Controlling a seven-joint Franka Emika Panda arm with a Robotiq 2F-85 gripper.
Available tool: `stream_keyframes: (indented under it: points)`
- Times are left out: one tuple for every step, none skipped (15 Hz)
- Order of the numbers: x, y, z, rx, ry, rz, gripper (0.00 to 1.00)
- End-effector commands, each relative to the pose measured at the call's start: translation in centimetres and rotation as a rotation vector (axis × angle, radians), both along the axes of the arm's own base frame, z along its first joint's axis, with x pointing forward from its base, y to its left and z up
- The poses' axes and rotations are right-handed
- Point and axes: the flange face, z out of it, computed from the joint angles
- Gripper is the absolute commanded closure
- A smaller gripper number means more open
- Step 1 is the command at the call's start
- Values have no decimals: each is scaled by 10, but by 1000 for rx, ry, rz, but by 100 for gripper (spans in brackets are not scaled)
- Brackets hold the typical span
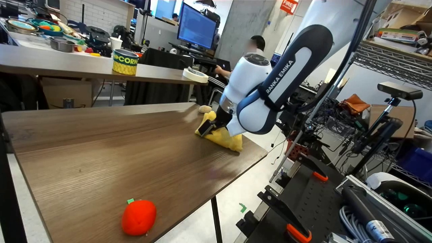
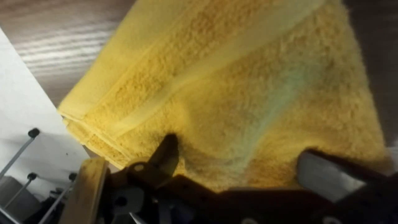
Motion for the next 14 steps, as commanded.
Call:
stream_keyframes:
  points:
    - [14, 61, -15, -15, -135, 116, 0]
    - [11, 87, -19, 16, -133, 169, 0]
    - [9, 108, -21, 27, -137, 223, 0]
    - [8, 130, -19, 45, -146, 276, 0]
    - [6, 148, -17, 68, -148, 315, 0]
    - [5, 162, -15, 86, -145, 358, 0]
    - [3, 175, -14, 107, -130, 394, 0]
    - [2, 185, -7, 129, -100, 430, 0]
    - [-1, 194, 2, 146, -83, 472, 0]
    - [-7, 201, 12, 147, -61, 506, 0]
    - [-10, 205, 20, 150, -43, 531, 0]
    - [-15, 212, 34, 164, -31, 574, 0]
    - [-22, 218, 48, 164, -35, 619, 0]
    - [-27, 224, 60, 169, -42, 668, 0]
